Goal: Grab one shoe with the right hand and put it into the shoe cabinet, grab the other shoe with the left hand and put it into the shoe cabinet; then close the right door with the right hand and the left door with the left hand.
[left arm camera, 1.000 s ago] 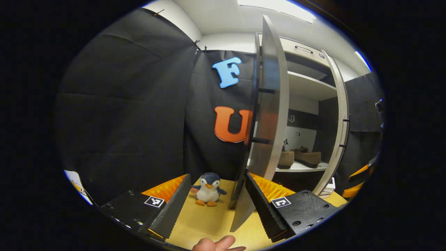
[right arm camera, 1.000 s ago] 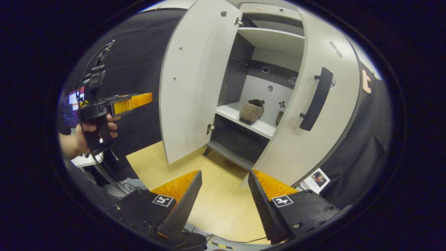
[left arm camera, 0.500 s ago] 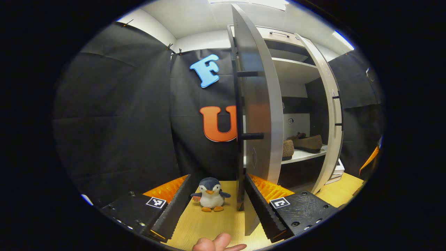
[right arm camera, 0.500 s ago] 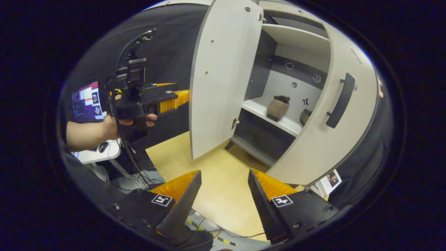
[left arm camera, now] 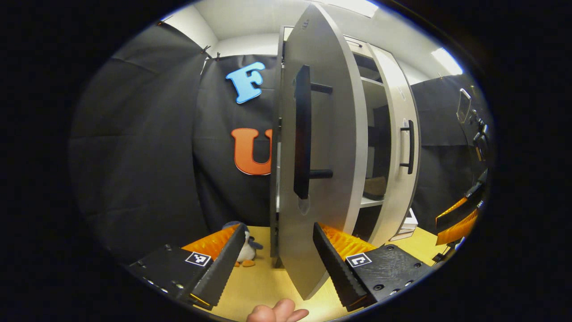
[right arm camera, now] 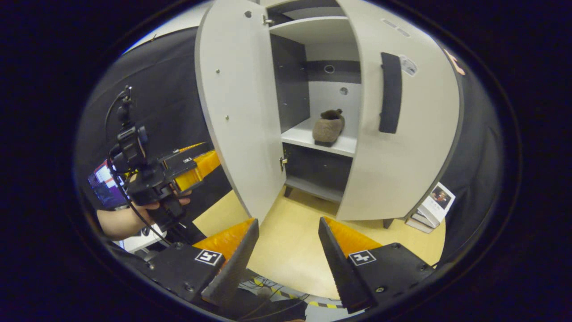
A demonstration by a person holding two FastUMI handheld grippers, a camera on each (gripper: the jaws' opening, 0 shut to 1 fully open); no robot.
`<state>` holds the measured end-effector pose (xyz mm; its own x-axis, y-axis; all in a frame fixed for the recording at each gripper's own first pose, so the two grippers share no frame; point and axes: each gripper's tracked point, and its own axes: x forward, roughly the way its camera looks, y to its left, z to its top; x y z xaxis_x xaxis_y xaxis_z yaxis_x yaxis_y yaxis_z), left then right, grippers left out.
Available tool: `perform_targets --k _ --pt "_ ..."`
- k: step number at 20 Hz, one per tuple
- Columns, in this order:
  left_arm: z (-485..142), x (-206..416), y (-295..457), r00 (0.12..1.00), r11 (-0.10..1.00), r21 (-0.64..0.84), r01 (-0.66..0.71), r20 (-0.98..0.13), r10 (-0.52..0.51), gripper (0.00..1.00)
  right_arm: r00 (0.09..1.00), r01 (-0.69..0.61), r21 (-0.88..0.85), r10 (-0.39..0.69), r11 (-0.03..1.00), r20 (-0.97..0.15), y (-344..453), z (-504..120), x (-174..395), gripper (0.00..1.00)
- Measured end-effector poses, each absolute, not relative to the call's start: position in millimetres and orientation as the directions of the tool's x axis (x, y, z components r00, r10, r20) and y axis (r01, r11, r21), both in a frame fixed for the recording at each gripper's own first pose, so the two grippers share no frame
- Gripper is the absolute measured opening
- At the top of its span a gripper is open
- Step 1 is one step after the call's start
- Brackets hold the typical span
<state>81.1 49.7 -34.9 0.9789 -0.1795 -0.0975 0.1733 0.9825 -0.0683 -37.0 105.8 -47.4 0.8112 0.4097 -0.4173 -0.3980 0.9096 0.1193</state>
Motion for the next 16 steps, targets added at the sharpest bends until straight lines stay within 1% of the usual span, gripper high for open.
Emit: perform_targets --k 5,8,9,12,13,14,16 --pt "-24.9 100.8 -3.5 0.974 0.975 -0.104 0.196 -0.099 -0.206 0.94 0.836 -0.371 0.133 0.393 0.919 -0.383 55.5 -39.3 -17.6 0.88" --pt "-5.7 118.9 -41.3 0.962 0.961 -0.125 0.247 -0.089 -0.258 0.94 0.867 -0.348 0.148 0.378 0.926 -0.325 24.9 -21.7 -0.5 0.90" --pt "1.7 124.3 -56.7 0.957 0.956 -0.121 0.268 -0.083 -0.279 0.94 0.876 -0.340 0.147 0.370 0.929 -0.310 14.5 -16.8 3.2 0.88" --pt "20.3 137.1 -91.9 0.950 0.951 -0.072 0.301 -0.064 -0.305 0.95 0.905 -0.319 0.124 0.341 0.940 -0.256 -12.7 2.2 14.8 0.88" --pt "24.3 141.1 -95.6 0.955 0.956 -0.053 0.289 -0.050 -0.292 0.95 0.916 -0.306 0.106 0.323 0.946 -0.238 -20.9 7.2 17.1 0.88" --pt "24.8 142.6 -98.6 0.958 0.959 -0.045 0.280 -0.056 -0.282 0.92 0.936 -0.268 0.081 0.280 0.960 -0.215 -34.5 14.5 17.9 0.88" --pt "23.6 142.0 -98.0 0.961 0.962 -0.058 0.265 -0.061 -0.269 0.91 0.976 -0.167 -0.003 0.165 0.986 -0.142 -61.2 32.8 21.0 0.88"
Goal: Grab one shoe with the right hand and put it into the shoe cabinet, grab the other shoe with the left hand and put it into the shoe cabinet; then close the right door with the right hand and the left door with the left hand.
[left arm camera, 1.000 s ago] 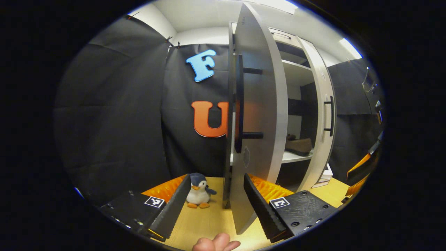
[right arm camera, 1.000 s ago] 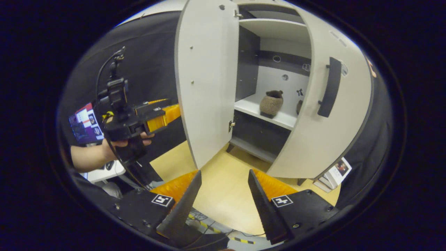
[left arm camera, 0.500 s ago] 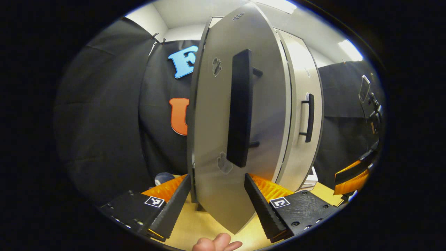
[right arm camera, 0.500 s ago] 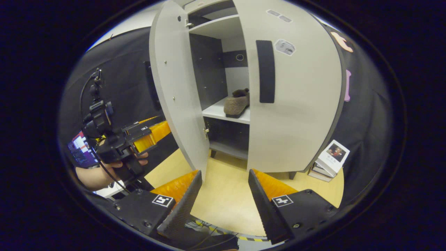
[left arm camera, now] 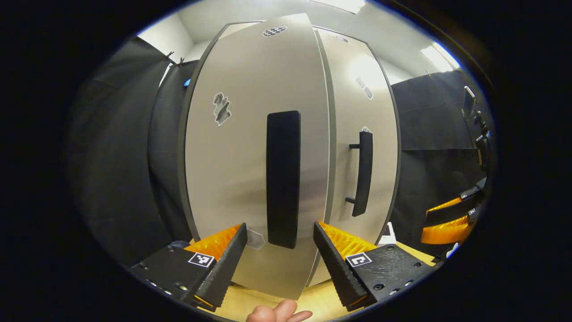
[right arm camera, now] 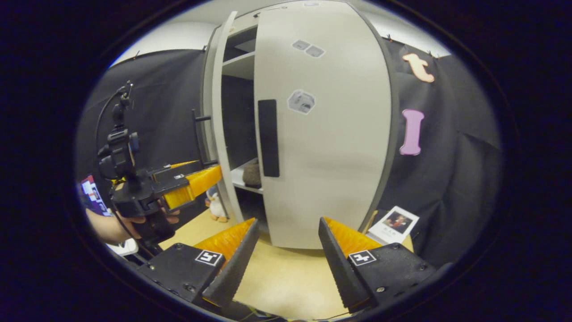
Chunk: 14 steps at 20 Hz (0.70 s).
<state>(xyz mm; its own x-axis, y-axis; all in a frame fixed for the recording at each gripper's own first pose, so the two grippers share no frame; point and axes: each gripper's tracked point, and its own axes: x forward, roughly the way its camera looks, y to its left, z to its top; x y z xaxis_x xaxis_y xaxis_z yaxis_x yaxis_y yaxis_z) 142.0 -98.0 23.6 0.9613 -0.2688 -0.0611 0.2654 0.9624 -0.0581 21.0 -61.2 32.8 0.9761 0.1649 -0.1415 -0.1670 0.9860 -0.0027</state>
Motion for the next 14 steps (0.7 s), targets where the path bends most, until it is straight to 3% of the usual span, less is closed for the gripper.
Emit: perform_targets --k 1,2,3,5,6,7,8,9,11,14 --pt "23.7 139.4 -96.7 0.963 0.964 -0.066 0.256 -0.068 -0.260 0.81 0.995 -0.084 -0.057 0.080 0.995 -0.059 -76.4 52.0 18.2 0.88" --pt "25.0 136.2 -95.2 0.967 0.968 -0.069 0.242 -0.068 -0.246 0.93 0.998 0.017 -0.100 -0.011 0.995 0.063 -93.4 80.5 10.0 0.88" --pt "26.6 131.5 -92.9 0.970 0.970 -0.074 0.231 -0.066 -0.236 0.94 0.974 0.101 -0.114 -0.074 0.988 0.215 -104.6 122.1 -9.3 0.88" --pt "28.5 115.1 -87.3 0.973 0.974 -0.082 0.213 -0.070 -0.219 0.94 0.806 0.190 -0.090 -0.104 0.978 0.583 -110.0 210.6 -54.4 0.88" --pt "30.1 106.0 -83.7 0.975 0.975 -0.084 0.206 -0.068 -0.212 0.94 0.652 0.168 -0.145 0.000 0.975 0.758 -92.3 245.3 -74.6 0.88" --pt "31.3 99.8 -81.9 0.976 0.977 -0.085 0.198 -0.070 -0.204 0.94 0.572 0.157 -0.103 -0.005 0.982 0.820 -84.7 256.5 -85.5 0.84" --pt "31.8 95.1 -79.0 0.978 0.978 -0.085 0.188 -0.070 -0.194 0.94 0.529 0.094 -0.078 0.017 0.993 0.848 -71.6 254.9 -86.6 0.87" --pt "32.8 90.4 -77.9 0.980 0.980 -0.087 0.180 -0.073 -0.187 0.94 0.542 0.016 -0.074 0.054 0.997 0.839 -57.4 246.7 -84.2 0.99" --pt "35.3 82.0 -80.6 0.981 0.980 -0.093 0.176 -0.070 -0.183 0.95 0.670 -0.088 -0.059 0.103 0.994 0.736 -29.1 216.8 -58.1 0.99" --pt "41.7 73.4 -79.9 0.985 0.982 -0.101 0.162 -0.050 -0.167 0.94 0.775 0.014 -0.069 0.033 0.997 0.631 -36.5 185.1 -41.0 0.99"
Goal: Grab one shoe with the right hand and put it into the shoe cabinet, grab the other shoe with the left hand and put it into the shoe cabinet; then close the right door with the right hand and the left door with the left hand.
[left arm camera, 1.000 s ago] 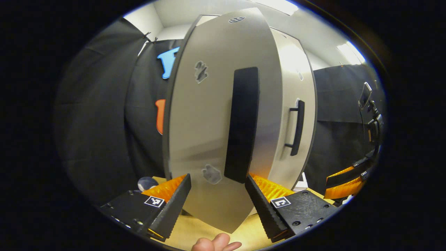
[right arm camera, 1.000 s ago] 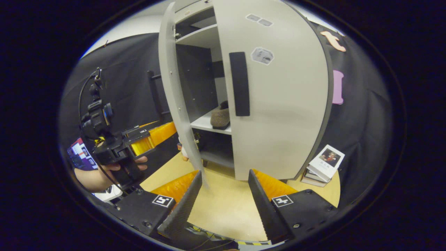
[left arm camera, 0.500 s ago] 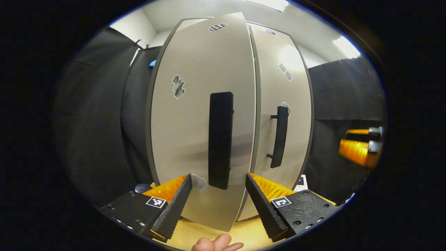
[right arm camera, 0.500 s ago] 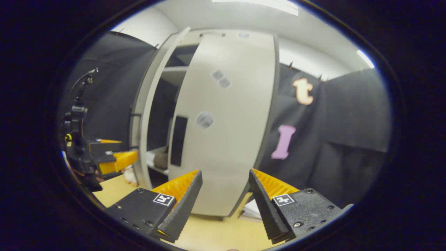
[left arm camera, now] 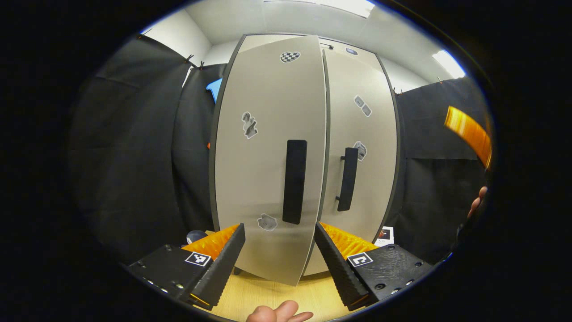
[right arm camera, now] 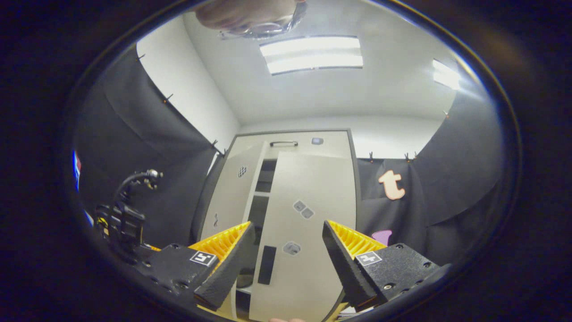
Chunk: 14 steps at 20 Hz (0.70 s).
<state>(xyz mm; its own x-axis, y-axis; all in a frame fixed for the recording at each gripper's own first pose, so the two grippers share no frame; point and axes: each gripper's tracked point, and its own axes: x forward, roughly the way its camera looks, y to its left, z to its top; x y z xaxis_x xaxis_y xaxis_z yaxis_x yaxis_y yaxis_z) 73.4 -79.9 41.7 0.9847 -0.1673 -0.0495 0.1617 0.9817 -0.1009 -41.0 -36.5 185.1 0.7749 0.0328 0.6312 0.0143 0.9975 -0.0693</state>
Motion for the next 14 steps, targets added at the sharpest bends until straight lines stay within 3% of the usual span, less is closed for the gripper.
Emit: perform_targets --k 2,10,14 --pt "44.5 68.1 -81.0 0.985 0.981 -0.107 0.160 -0.045 -0.165 0.95 0.772 0.037 -0.083 0.024 0.996 0.635 -31.0 193.2 -35.4 0.99" --pt "73.6 43.3 -71.4 0.993 0.989 -0.111 0.099 0.070 -0.091 0.95 0.894 0.006 -0.054 0.019 0.998 0.447 -28.1 140.4 0.9 0.99" --pt "72.4 34.8 -66.2 0.996 0.984 -0.163 0.068 0.069 -0.058 0.95 0.907 -0.020 -0.030 0.031 0.999 0.419 -23.2 135.1 1.0 0.88"
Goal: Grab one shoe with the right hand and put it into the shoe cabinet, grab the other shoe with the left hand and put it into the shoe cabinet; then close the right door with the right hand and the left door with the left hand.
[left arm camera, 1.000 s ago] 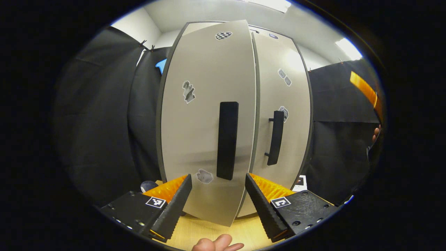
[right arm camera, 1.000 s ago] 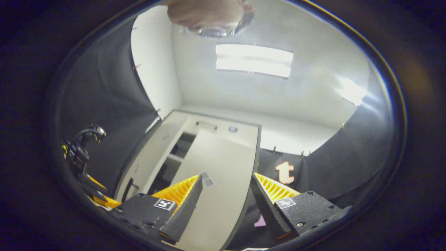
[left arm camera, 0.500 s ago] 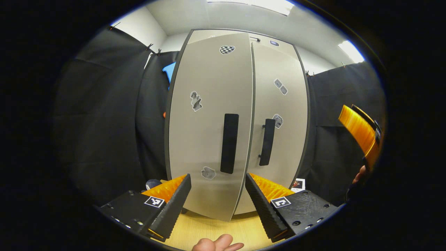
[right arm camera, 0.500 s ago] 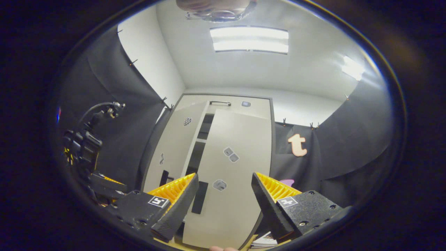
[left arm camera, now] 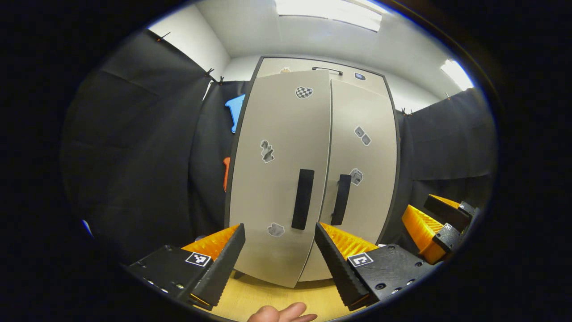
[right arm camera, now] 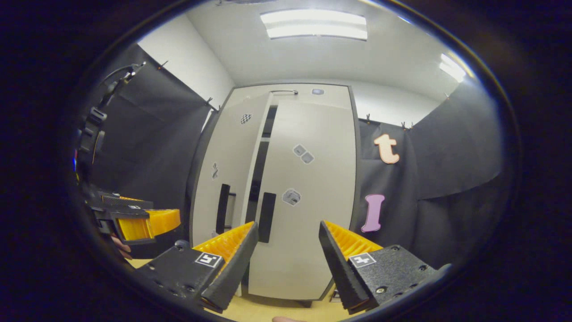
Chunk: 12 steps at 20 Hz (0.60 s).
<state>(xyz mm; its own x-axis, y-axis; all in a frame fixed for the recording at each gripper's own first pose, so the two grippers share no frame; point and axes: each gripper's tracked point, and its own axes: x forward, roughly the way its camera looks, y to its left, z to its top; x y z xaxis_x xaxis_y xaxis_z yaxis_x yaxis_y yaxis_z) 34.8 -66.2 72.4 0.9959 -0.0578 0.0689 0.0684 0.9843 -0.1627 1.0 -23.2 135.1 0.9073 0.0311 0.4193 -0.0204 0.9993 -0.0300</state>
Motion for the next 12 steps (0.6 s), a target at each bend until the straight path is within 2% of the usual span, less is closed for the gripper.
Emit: perform_targets --k 3,4,5,8,12 --pt "68.6 33.2 -68.7 0.997 0.984 -0.167 0.065 0.056 -0.056 0.95 0.920 -0.031 -0.027 0.039 0.999 0.390 -19.1 125.2 4.5 0.88" --pt "66.4 32.9 -68.0 0.997 0.985 -0.159 0.069 0.046 -0.063 1.00 0.929 -0.037 -0.032 0.046 0.999 0.367 -15.9 120.4 8.0 0.88" --pt "65.5 31.5 -68.0 0.997 0.987 -0.146 0.073 0.044 -0.067 0.95 0.939 -0.051 -0.037 0.060 0.998 0.339 -12.1 115.0 11.4 0.88" --pt "65.5 24.0 -69.8 0.994 0.989 -0.117 0.088 0.069 -0.080 0.95 0.953 -0.090 -0.044 0.099 0.995 0.286 -0.8 103.7 15.8 0.98" --pt "52.8 14.9 -66.2 0.997 0.990 -0.122 0.077 0.035 -0.073 0.95 0.958 -0.113 -0.079 0.130 0.990 0.254 12.5 89.7 17.1 0.99"
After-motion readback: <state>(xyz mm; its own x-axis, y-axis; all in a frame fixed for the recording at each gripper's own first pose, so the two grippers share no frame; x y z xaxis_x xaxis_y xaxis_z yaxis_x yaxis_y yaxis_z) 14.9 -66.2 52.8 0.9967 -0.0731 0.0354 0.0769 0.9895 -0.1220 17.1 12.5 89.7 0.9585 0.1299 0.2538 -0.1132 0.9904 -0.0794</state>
